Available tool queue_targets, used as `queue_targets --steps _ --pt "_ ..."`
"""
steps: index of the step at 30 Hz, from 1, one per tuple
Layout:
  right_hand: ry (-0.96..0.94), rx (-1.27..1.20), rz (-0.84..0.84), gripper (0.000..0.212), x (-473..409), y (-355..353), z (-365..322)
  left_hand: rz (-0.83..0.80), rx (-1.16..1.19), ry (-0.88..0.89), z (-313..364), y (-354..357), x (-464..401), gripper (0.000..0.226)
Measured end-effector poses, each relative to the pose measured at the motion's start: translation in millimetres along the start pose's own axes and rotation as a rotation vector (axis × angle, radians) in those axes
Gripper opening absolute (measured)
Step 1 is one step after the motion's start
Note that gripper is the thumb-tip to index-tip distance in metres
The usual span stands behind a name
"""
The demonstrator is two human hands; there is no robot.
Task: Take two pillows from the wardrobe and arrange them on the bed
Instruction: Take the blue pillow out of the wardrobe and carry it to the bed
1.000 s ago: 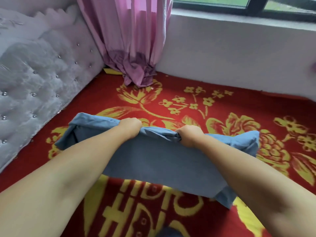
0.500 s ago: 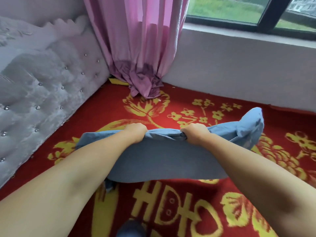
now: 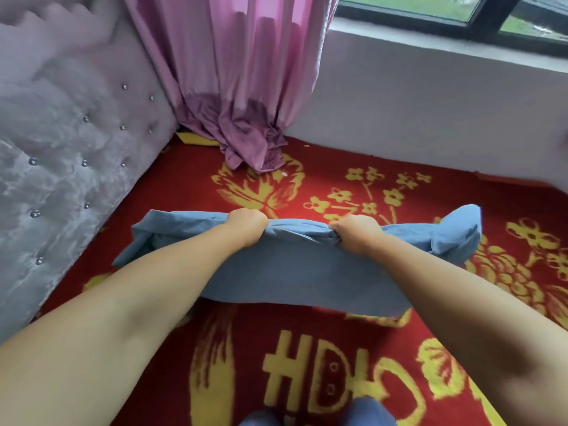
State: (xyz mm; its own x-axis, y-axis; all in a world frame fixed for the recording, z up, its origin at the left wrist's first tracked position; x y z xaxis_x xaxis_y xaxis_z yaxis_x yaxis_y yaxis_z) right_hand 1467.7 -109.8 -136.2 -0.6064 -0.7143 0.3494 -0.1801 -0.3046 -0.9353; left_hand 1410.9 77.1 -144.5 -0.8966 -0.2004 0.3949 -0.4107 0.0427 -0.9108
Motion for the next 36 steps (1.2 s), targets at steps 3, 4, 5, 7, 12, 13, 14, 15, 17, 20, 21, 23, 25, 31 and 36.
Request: queue_targets --steps 3,4,5,7,12,13,14,15,17,20,21,23,25,31,36 --pt "-0.025 0.002 0.002 0.011 -7.6 6.4 12.1 0.009 -0.025 0.004 8.9 3.8 -7.4 0.037" --pt "-0.037 0.013 0.017 0.010 -11.6 3.2 18.2 0.011 -0.017 -0.013 10.0 0.6 -12.0 0.036" --pt "-0.051 0.023 0.027 0.009 -16.9 -0.7 24.9 0.005 -0.006 -0.037 10.2 -3.6 -17.8 0.034" --pt "-0.095 0.040 0.024 0.006 -31.2 -6.4 40.9 -0.025 0.010 -0.100 12.0 -12.2 -33.4 0.030" --pt "-0.263 0.095 0.012 0.010 -83.8 -19.0 84.2 -0.083 0.082 -0.279 19.5 -18.7 -77.6 0.031" --pt "-0.291 0.106 0.008 0.012 -91.2 -21.4 91.1 -0.094 0.084 -0.306 21.5 -20.8 -82.9 0.032" --pt "-0.311 0.120 0.002 0.015 -96.1 -23.2 97.5 -0.109 0.086 -0.321 23.7 -23.2 -87.3 0.033" --pt "-0.329 0.126 -0.003 0.016 -99.2 -24.8 103.6 -0.117 0.092 -0.324 26.4 -26.1 -90.9 0.036" --pt "-0.348 0.117 -0.008 0.013 -105.5 -30.4 116.6 -0.099 0.086 -0.322 32.8 -37.6 -98.3 0.039" --pt "-0.331 0.126 0.002 0.007 -111.1 -50.5 135.7 -0.057 0.096 -0.323 38.4 -60.1 -106.5 0.037" --pt "-0.325 0.132 0.018 0.006 -112.4 -57.5 139.7 -0.045 0.095 -0.325 39.7 -65.0 -108.1 0.035" --pt "-0.315 0.163 0.041 0.005 -115.9 -69.8 140.4 -0.031 0.115 -0.336 36.0 -70.9 -109.8 0.034" --pt "-0.310 0.187 0.037 0.006 -125.2 -78.6 135.0 -0.021 0.151 -0.334 23.8 -73.1 -113.4 0.035" --pt "-0.205 0.182 0.042 0.018 -189.3 -119.9 111.6 0.016 0.210 -0.258 -44.7 -92.4 -145.4 0.038" --pt "-0.261 0.177 0.055 0.012 -258.4 -146.3 52.5 -0.008 0.210 -0.286 -132.0 -85.7 -157.7 0.039"
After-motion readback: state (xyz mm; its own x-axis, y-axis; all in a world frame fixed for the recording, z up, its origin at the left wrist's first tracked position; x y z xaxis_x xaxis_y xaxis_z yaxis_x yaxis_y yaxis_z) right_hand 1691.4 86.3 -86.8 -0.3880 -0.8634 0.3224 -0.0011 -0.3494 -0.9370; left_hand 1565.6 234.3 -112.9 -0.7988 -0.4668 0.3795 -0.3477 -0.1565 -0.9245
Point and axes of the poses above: each hand's wrist, its own x-axis away from the middle knuckle, its own y-axis out of the palm, z = x × y, the point moved 7 cm from there along -x, towards the middle knuckle, and after that the axes turned 10 degrees about -y, right-handed, at the moved point
